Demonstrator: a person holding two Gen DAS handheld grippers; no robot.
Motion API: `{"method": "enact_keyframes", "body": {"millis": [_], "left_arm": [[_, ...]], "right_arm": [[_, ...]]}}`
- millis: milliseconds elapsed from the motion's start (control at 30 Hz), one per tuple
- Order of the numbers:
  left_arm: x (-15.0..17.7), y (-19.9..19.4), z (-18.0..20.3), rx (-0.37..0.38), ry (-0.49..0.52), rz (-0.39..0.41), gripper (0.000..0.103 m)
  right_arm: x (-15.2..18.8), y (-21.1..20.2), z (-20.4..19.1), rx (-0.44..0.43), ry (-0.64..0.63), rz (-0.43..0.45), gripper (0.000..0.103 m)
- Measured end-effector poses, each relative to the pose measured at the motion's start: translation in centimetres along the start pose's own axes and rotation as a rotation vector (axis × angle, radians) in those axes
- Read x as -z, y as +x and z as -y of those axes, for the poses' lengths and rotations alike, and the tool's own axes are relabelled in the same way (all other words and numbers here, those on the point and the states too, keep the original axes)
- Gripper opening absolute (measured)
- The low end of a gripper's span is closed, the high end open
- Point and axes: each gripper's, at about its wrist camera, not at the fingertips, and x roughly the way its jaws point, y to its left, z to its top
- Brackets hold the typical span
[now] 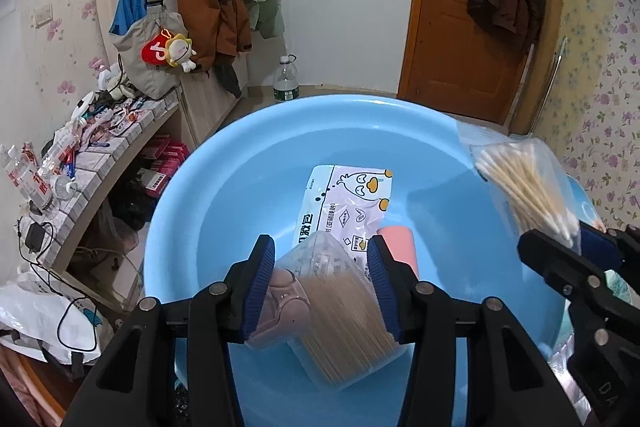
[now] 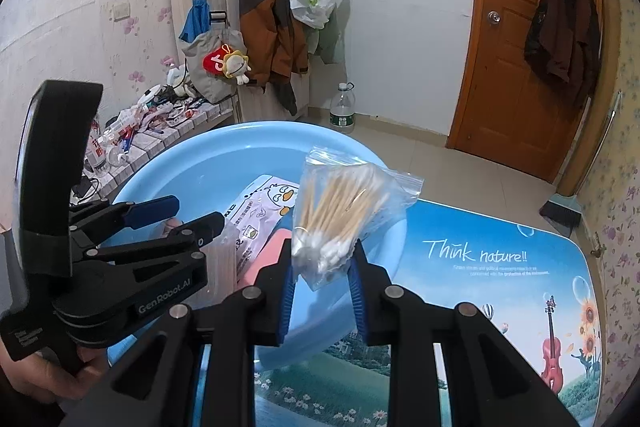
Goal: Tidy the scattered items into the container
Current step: 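Lower the pink case into the blue basin and open the left gripper, then lower the swab bag into the blue basin and open the right gripper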
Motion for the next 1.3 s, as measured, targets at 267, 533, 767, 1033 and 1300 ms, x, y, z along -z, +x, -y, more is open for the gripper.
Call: {"method": "enact_keyframes", "body": {"millis": [267,533,767,1033,1300], "left_arm": [[0.1,-2.2,-0.8,-0.016,0.006,0.074,0.066],[0.4,-3.5,-1.7,-0.057,0.028,0.118,0.089],[0.6,-3.7,-2.5,-0.073,0.036,0.117,0.091],[0.8,-3.8,-4.6,-0.098,-0.006,0.111,0.091],[1.2,-3.7,-5.4,-0.091,-0.032,0.102,0.091]], "right_arm": [[0.2,0.2,0.0,-0.014,-0.005,-0.018,0.026],[0.2,1.3,-0.6,-0.044,0.008,-0.058,0.026],[-0.3,3.1,-1.3,-0.052,0.018,-0.113,0.026],[-1.0,5.0,-2.6,-0.051,-0.008,-0.161,0.026],[-1.3,6.6,-3.5,-0.045,-0.024,-0.232,0.026]]}}
